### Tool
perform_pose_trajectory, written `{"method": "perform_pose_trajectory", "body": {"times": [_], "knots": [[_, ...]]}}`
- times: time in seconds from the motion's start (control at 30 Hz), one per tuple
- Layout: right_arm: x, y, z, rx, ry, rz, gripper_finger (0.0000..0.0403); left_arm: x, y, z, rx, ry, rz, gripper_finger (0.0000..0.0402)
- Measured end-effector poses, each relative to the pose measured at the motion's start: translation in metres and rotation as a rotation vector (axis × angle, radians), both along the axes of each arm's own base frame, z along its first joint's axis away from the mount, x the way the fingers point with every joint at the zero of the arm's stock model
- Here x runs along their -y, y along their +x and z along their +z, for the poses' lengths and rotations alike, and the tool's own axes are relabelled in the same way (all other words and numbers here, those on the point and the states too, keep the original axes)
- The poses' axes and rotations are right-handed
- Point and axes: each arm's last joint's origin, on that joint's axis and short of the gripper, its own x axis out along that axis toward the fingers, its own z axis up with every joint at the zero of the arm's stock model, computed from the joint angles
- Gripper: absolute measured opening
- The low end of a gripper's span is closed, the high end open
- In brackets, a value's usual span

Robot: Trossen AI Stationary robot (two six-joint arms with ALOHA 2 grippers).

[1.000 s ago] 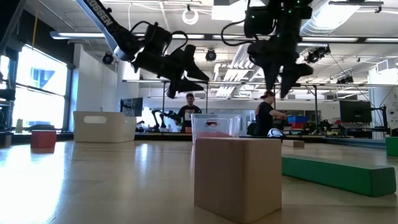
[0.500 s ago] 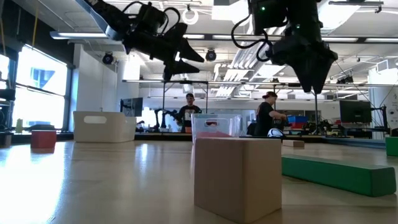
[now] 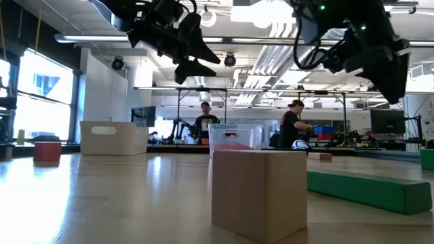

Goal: Sort & place blocks by color
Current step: Put the green block into the bottom white bin

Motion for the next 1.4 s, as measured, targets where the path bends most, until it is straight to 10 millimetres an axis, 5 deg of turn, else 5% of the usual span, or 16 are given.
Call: {"method": "perform_pose_trajectory", "body": {"times": [0.4, 0.7, 0.93, 1.17, 1.4], "knots": [[-0.027, -0.04, -0.023, -0.109, 0.025, 0.025, 0.0213, 0.008, 0.004, -0.001, -0.009, -0.006, -0.027, 0.0204], [-0.027, -0.076, -0.019, 0.169, 0.06, -0.118, 0.0213, 0.008, 0.005, -0.001, -0.019, 0.014, 0.019, 0.0204], [-0.024, -0.083, -0.024, 0.367, 0.064, -0.172, 0.0213, 0.006, 0.004, -0.001, -0.028, 0.014, 0.079, 0.0204], [-0.024, -0.077, -0.026, 0.411, 0.022, -0.149, 0.0225, 0.006, 0.004, -0.001, -0.027, 0.004, 0.104, 0.0204], [-0.026, -0.07, -0.05, 0.367, 0.047, -0.154, 0.0243, 0.006, 0.004, -0.001, -0.013, -0.05, 0.128, 0.0204]]}}
